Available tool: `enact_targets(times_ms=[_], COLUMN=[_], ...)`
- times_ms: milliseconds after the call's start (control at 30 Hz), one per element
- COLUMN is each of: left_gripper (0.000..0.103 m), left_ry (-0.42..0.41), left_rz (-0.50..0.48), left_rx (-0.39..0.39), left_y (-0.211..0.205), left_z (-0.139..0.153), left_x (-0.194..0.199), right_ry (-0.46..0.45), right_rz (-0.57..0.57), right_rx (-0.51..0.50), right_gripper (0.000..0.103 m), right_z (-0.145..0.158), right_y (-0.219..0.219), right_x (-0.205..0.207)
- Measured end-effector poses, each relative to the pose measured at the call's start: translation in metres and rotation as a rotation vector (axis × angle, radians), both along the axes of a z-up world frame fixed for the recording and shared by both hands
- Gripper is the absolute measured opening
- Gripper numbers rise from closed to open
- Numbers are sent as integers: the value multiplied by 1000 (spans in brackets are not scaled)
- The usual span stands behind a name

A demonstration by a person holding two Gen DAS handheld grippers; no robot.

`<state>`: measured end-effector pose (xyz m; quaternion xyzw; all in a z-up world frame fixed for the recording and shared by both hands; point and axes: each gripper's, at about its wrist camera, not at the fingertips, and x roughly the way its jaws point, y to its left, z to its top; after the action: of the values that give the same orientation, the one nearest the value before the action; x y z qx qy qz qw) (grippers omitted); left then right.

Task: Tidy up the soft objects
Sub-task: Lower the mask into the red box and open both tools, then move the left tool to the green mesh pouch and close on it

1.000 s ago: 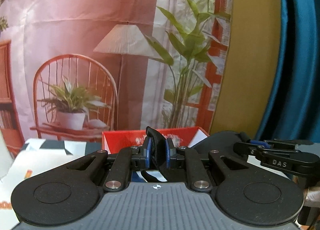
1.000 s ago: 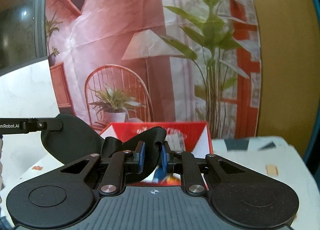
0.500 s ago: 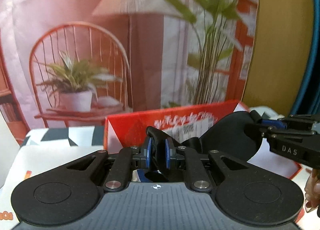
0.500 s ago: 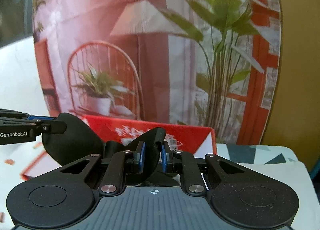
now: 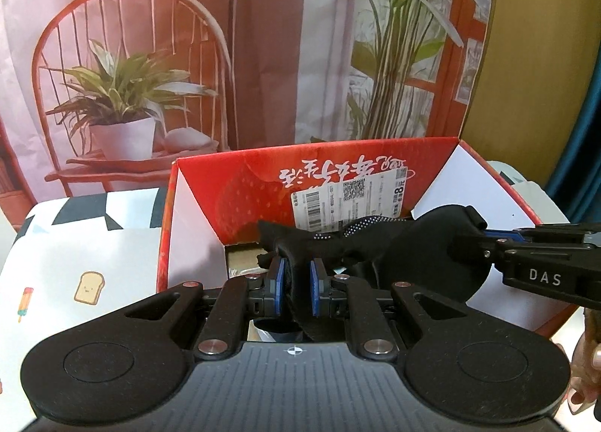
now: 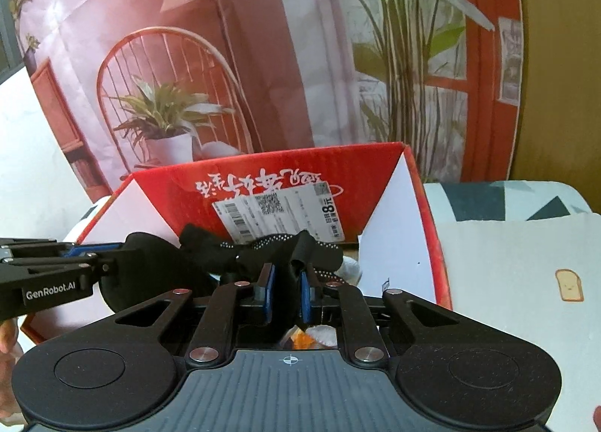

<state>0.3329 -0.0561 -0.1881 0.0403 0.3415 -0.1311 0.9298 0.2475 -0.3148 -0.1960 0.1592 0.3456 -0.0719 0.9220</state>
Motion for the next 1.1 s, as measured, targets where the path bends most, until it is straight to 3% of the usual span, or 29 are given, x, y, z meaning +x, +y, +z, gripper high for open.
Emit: enact_targets(times_ms=[133, 233, 367, 467, 767, 967, 1100], left_gripper=[15, 23, 48, 52, 52, 52, 52], left_ry=[2, -23, -75, -94, -131, -137, -131], left_rz=[-5, -28, -14, 19, 46, 37, 41], left_rx=[2, 29, 31, -14, -69, -131, -159], left_y=[1, 1, 8, 21, 50, 65, 73], left_z=[1, 5, 19, 31, 51, 45, 35], left_x=[0, -4, -12, -21, -75, -127, -157], right_ry=[8, 20, 13, -14, -115, -192, -230], right_rz=[7, 15, -1, -26, 0, 23, -11], right_rx=[0, -51, -132, -182, -159, -164, -93], right_gripper=[11, 13, 26, 46, 49, 49, 49], right_z=[-2, 0, 8, 19, 44, 52, 50], right_y=[3, 7, 9, 11, 23, 46, 54], right_x=[4, 4, -3, -11, -44, -83, -113])
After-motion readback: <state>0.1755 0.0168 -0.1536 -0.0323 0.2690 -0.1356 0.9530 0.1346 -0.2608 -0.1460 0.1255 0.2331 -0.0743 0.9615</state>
